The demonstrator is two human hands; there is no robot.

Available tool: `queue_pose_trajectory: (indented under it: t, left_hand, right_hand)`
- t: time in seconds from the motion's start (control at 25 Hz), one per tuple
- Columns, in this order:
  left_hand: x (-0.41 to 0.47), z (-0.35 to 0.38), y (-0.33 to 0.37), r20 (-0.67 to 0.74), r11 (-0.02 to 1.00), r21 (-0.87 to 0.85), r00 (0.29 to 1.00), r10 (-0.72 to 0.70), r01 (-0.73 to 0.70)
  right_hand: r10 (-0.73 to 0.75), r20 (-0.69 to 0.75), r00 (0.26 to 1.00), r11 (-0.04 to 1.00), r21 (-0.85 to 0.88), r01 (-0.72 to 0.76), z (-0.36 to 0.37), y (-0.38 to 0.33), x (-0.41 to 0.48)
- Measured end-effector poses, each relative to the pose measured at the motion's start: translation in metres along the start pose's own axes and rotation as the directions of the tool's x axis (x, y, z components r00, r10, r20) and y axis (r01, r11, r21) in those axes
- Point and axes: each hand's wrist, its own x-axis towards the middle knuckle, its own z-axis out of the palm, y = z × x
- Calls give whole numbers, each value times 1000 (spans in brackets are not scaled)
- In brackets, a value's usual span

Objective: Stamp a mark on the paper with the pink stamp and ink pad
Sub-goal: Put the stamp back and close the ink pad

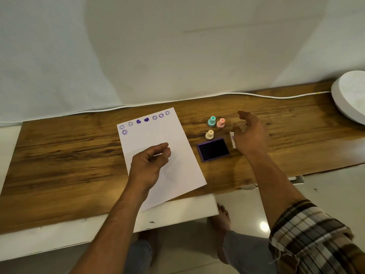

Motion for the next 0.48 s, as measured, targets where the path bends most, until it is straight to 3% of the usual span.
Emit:
queue_pose_trajectory:
  t: [0.24, 0.48]
  left_hand:
    - [-2, -3, 0, -12, 1000, -1, 1000, 1, -1]
    - [-2, -2, 1, -20, 1000, 13, 1000, 1, -1]
  right_hand:
    - [173, 90, 981, 928, -350, -132, 0, 28, -12]
    - [168, 86, 982, 917, -379, -124, 6, 20, -13]
